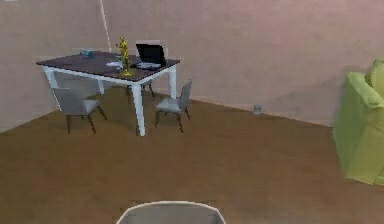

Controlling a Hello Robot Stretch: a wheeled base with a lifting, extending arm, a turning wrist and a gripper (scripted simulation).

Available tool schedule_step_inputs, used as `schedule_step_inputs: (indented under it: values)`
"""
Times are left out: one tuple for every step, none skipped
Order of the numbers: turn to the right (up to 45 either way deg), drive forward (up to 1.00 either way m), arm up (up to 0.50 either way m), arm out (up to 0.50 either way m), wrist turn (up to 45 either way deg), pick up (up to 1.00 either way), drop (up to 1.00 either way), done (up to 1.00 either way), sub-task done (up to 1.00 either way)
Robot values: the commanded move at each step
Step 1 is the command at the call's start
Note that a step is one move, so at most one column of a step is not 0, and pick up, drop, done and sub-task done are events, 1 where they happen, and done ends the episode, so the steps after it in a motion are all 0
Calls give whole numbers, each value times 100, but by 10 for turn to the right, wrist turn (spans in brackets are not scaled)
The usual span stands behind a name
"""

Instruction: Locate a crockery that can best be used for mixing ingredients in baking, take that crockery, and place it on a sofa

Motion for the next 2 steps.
schedule_step_inputs:
  values:
    - [240, 0, 0, 0, 0, 0, 0, 0, 0]
    - [0, 100, 0, 0, 0, 0, 0, 0, 0]
